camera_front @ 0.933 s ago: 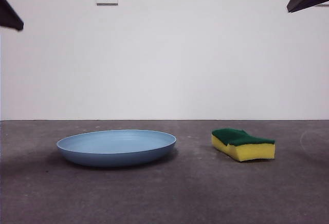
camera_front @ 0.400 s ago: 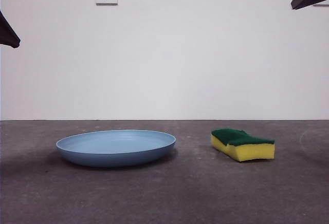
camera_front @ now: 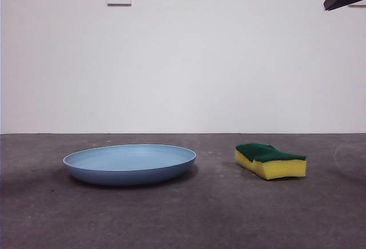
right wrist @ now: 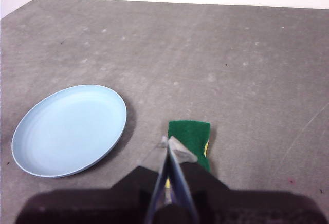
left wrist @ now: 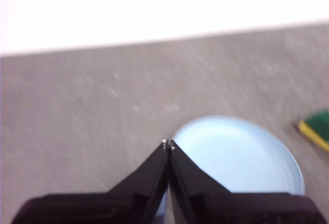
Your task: Pick up the plate,pick up the cloth,clean the plate with the cloth
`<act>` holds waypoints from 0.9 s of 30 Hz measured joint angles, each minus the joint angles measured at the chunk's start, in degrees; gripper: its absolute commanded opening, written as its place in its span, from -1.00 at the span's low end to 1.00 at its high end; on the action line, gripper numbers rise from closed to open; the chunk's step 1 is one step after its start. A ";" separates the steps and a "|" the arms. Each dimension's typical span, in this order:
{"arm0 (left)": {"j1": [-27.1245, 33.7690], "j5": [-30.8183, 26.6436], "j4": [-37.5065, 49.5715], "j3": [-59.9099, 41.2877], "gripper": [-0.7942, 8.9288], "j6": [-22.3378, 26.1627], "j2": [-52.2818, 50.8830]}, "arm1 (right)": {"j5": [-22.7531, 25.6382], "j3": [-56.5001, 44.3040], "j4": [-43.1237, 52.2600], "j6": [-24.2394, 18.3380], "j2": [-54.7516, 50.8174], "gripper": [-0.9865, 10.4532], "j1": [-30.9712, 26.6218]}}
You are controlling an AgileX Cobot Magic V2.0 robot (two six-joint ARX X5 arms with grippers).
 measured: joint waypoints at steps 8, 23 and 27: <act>9.66 2.25 2.27 -11.10 -0.84 0.76 -13.94 | 0.02 0.00 0.00 0.02 0.00 -0.83 0.00; 13.18 5.70 4.24 -26.34 -0.84 0.74 -25.29 | 0.02 0.00 -0.02 0.00 0.00 -0.83 0.00; 13.53 5.70 2.64 -26.34 -0.84 0.76 -25.29 | 0.00 0.00 0.00 0.00 0.00 -0.83 0.00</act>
